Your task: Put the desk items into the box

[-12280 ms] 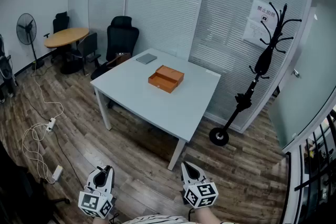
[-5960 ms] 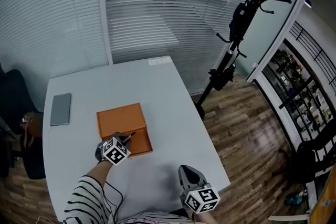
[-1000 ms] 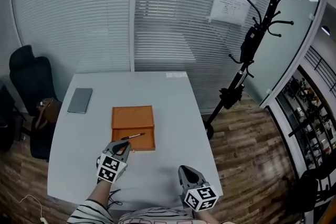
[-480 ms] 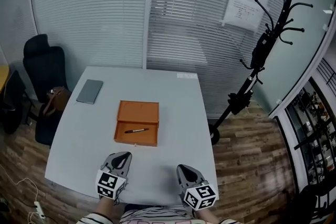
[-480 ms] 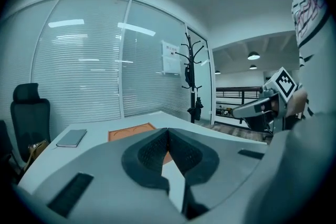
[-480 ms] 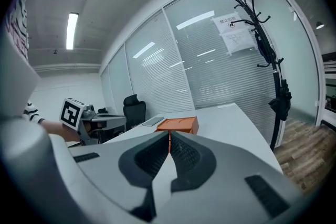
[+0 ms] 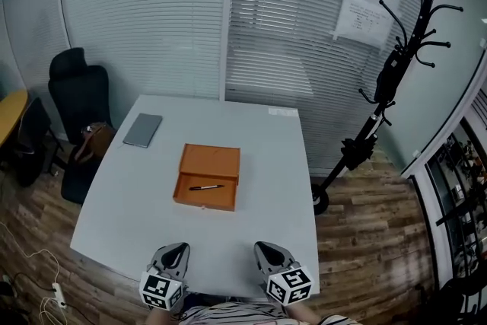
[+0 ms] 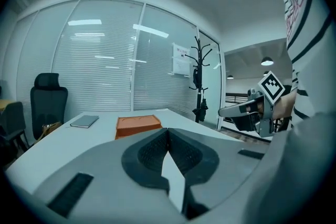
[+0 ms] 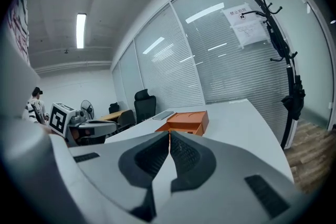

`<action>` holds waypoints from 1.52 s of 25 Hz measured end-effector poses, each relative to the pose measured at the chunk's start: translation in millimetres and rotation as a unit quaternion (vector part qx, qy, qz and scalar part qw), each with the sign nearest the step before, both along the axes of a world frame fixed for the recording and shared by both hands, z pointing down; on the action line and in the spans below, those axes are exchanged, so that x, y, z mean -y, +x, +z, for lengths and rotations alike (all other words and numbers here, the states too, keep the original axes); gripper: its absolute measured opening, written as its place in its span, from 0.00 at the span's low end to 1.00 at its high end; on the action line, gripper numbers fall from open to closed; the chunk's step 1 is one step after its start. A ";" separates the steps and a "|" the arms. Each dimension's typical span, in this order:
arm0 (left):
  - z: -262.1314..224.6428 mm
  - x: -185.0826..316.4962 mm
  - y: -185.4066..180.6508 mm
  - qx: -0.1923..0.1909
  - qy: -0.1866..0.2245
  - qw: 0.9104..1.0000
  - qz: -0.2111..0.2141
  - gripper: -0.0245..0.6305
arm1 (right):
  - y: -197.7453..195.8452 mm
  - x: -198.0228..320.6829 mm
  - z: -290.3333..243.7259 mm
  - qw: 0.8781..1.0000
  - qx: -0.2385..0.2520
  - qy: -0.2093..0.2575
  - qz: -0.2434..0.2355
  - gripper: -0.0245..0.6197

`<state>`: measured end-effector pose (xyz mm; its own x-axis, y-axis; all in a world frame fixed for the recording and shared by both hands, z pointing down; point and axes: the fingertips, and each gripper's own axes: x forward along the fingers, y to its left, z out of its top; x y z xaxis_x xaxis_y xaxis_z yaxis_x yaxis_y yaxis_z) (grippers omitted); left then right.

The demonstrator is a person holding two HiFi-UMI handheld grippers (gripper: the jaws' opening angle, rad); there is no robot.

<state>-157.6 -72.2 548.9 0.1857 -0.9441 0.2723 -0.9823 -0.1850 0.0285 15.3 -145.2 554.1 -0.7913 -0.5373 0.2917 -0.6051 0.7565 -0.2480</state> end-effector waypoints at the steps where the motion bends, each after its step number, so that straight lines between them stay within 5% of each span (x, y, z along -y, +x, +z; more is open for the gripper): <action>1: 1.2 -4.3 0.3 -0.002 0.001 1.000 -0.005 0.07 | -1.4 -1.7 1.4 1.000 -0.001 0.000 -0.005 0.08; 16: 8.2 -33.8 10.0 -0.005 0.001 0.999 -0.047 0.07 | -6.6 -16.1 14.4 0.998 -0.023 0.007 -0.051 0.08; 38: 11.7 -27.8 16.9 -0.005 -0.005 0.999 -0.042 0.07 | -8.4 -7.0 15.7 0.998 -0.027 0.010 -0.058 0.08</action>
